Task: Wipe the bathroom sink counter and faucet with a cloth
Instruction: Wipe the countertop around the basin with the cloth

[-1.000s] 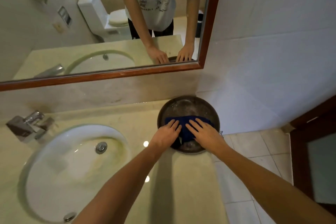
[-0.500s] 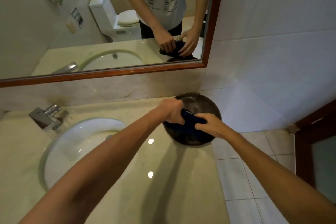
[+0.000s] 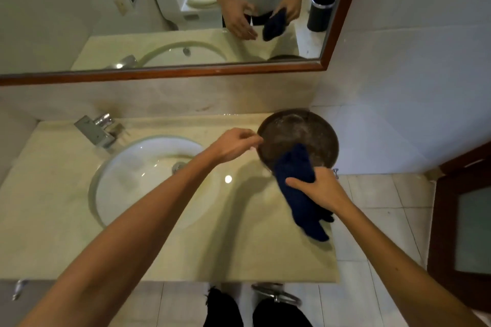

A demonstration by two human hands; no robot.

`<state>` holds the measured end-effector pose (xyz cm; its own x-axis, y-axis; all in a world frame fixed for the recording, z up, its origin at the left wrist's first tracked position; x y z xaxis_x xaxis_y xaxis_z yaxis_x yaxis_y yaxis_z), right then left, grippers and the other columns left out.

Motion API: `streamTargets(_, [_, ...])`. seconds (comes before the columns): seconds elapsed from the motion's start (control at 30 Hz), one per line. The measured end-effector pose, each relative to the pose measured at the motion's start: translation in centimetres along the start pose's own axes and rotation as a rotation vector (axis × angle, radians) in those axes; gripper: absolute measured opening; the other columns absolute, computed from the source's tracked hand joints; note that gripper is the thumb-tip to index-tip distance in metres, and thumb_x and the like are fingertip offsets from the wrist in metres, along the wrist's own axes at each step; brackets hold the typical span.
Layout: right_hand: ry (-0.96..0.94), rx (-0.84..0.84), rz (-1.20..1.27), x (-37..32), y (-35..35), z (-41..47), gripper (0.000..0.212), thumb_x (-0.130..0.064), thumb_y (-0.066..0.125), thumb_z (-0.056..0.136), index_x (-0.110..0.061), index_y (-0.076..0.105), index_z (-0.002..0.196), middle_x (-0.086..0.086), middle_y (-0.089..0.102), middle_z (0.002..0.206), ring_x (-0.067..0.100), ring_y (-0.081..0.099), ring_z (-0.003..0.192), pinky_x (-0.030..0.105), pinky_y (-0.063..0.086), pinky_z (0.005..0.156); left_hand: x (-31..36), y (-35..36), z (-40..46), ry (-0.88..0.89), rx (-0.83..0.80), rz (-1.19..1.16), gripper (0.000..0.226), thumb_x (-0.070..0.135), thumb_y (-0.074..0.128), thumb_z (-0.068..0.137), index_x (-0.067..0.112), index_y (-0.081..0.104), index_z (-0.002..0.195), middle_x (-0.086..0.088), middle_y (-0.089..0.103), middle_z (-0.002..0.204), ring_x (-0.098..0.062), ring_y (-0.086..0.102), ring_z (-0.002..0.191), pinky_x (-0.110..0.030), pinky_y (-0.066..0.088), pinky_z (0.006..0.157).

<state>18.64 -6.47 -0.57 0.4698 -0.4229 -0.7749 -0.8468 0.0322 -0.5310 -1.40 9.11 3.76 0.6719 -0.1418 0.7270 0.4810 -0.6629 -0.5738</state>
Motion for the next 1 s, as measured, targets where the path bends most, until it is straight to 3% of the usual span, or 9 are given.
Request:
streamTargets(0.07, [0.081, 0.216, -0.091, 1.9, -0.8, -1.5, 0.039, -0.043, 0.079, 0.086, -0.012, 0.062, 0.069, 0.003, 0.064, 0.064, 0.019, 0.063, 0.063, 0.034, 0.046, 0.054, -5.8, 0.2, -2.4, -0.068, 0.178, 0.064, 0.056, 0.06, 0.051, 0.088, 0.019, 0.073, 0.118, -0.002, 0.075, 0.112, -0.019, 0.069, 0.1, -0.038, 0.055, 0.091])
streamTargets(0.2, [0.162, 0.426, -0.379, 4.6, -1.1, -3.1, 0.04, -0.038, 0.068, 0.093, -0.017, 0.053, 0.062, 0.002, 0.056, 0.058, 0.02, 0.051, 0.054, 0.026, 0.03, 0.049, -18.4, 2.6, -7.5, -0.262, 0.226, 0.266, 0.038, 0.052, 0.056, 0.095, 0.025, 0.07, 0.119, 0.006, 0.072, 0.111, -0.018, 0.067, 0.101, -0.031, 0.049, 0.083])
streamTargets(0.27, [0.172, 0.465, -0.538, 5.6, 0.2, -3.1, 0.038, -0.038, 0.068, 0.092, -0.015, 0.056, 0.065, 0.001, 0.054, 0.056, 0.019, 0.047, 0.049, 0.025, 0.03, 0.048, -23.4, 3.3, -10.1, -0.291, 0.261, 0.353, 0.035, 0.049, 0.055, 0.097, 0.025, 0.069, 0.119, 0.006, 0.07, 0.114, -0.019, 0.066, 0.103, -0.033, 0.048, 0.083])
streamTargets(0.4, [0.191, 0.364, -0.696, 6.9, 4.4, -2.5, 0.035, -0.032, 0.066, 0.09, -0.011, 0.057, 0.064, 0.005, 0.059, 0.056, 0.023, 0.049, 0.047, 0.029, 0.037, 0.051, -29.9, 3.7, -14.5, -0.3, 0.273, 0.446, 0.032, 0.04, 0.046, 0.103, 0.021, 0.07, 0.111, 0.0, 0.067, 0.11, -0.023, 0.064, 0.102, -0.035, 0.047, 0.077])
streamTargets(0.5, [0.188, 0.327, -0.705, 6.1, 6.8, -2.2, 0.024, -0.033, 0.065, 0.087, -0.014, 0.055, 0.097, 0.003, 0.064, 0.068, 0.027, 0.056, 0.056, 0.033, 0.045, 0.056, -32.5, 3.5, -16.4, -0.224, 0.29, 0.429, 0.037, 0.038, 0.037, 0.103, 0.021, 0.07, 0.101, 0.002, 0.066, 0.1, -0.023, 0.064, 0.095, -0.036, 0.051, 0.071])
streamTargets(0.57, [0.241, 0.354, -0.663, 5.6, 8.2, -2.1, 0.036, -0.034, 0.063, 0.088, -0.018, 0.048, 0.117, 0.005, 0.065, 0.078, 0.03, 0.057, 0.062, 0.035, 0.046, 0.062, -33.3, 3.6, -16.9, -0.152, 0.272, 0.414, 0.047, 0.042, 0.027, 0.1, 0.02, 0.069, 0.1, 0.004, 0.064, 0.098, -0.022, 0.064, 0.092, -0.037, 0.051, 0.069])
streamTargets(0.63, [0.286, 0.439, -0.579, 5.2, 10.0, -2.2, 0.043, -0.034, 0.063, 0.089, -0.016, 0.046, 0.125, 0.012, 0.069, 0.084, 0.034, 0.059, 0.067, 0.038, 0.047, 0.067, -33.6, 3.6, -16.9, -0.113, 0.285, 0.374, 0.049, 0.042, 0.024, 0.101, 0.022, 0.068, 0.102, 0.006, 0.064, 0.099, -0.02, 0.063, 0.091, -0.036, 0.051, 0.069])
streamTargets(1.0, [0.122, 0.406, -0.358, -5.3, 28.7, -0.5, 0.038, -0.031, 0.067, 0.089, -0.014, 0.056, 0.122, 0.011, 0.07, 0.103, 0.037, 0.066, 0.086, 0.042, 0.05, 0.073, -33.3, 3.1, -17.4, -0.105, 0.376, 0.203, 0.028, 0.028, 0.037, 0.107, 0.021, 0.063, 0.099, 0.006, 0.06, 0.098, -0.021, 0.061, 0.08, -0.04, 0.05, 0.071])
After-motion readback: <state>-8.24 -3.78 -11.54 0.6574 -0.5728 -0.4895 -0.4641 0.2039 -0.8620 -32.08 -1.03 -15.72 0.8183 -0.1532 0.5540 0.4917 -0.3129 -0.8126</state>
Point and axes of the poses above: each hand's wrist, its own z-axis towards the middle knuckle, its own y-axis out of the palm, x = y × z, the point moved 5 cm from there along z, towards the middle knuckle
